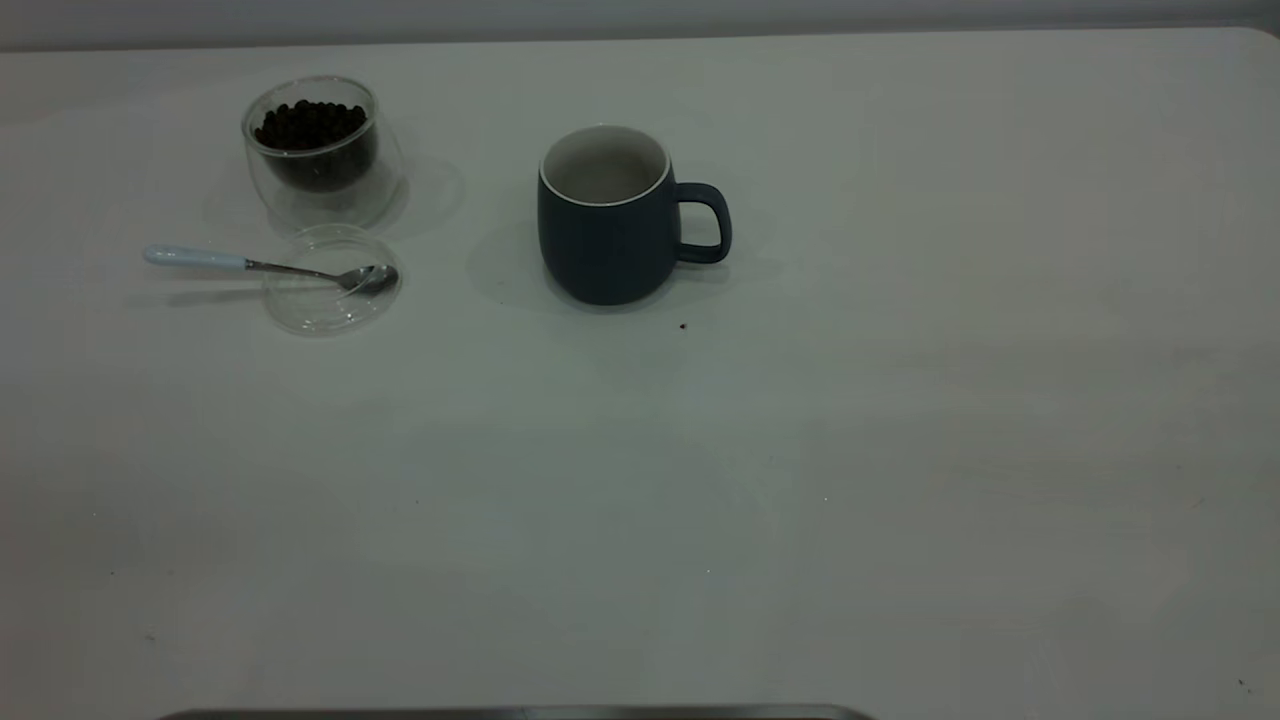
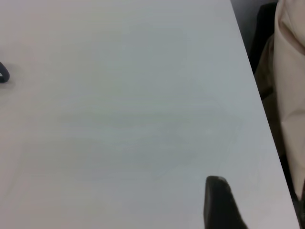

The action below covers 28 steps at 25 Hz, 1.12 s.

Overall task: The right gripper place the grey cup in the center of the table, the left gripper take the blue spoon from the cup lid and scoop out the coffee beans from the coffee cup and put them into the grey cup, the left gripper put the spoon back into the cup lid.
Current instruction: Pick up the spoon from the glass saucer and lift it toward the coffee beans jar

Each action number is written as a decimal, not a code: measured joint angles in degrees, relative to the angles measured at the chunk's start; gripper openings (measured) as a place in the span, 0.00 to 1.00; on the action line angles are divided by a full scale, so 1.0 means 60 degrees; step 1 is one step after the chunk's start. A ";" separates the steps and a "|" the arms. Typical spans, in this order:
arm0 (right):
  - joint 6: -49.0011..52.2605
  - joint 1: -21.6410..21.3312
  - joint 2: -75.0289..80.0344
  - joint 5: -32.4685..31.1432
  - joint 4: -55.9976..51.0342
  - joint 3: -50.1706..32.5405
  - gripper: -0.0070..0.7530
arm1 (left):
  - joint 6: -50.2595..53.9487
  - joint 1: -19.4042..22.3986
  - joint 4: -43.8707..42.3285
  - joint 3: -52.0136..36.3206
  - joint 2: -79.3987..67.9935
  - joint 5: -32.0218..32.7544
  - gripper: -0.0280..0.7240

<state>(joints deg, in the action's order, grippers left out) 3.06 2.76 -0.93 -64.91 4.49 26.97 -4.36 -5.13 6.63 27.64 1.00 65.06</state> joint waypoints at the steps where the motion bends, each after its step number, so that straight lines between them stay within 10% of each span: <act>1: 0.0000 0.0000 0.0000 0.0000 0.0000 0.0000 0.49 | 0.0000 0.0000 0.0000 0.0000 0.0000 0.0000 0.63; 28: 0.0000 0.0009 0.0000 0.0000 -0.0009 0.0000 0.49 | 0.0127 0.0000 0.0232 0.0000 0.0000 0.0000 0.63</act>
<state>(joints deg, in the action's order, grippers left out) 3.06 2.82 -0.93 -64.91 4.43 26.97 -3.59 -5.13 8.01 27.64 1.00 65.06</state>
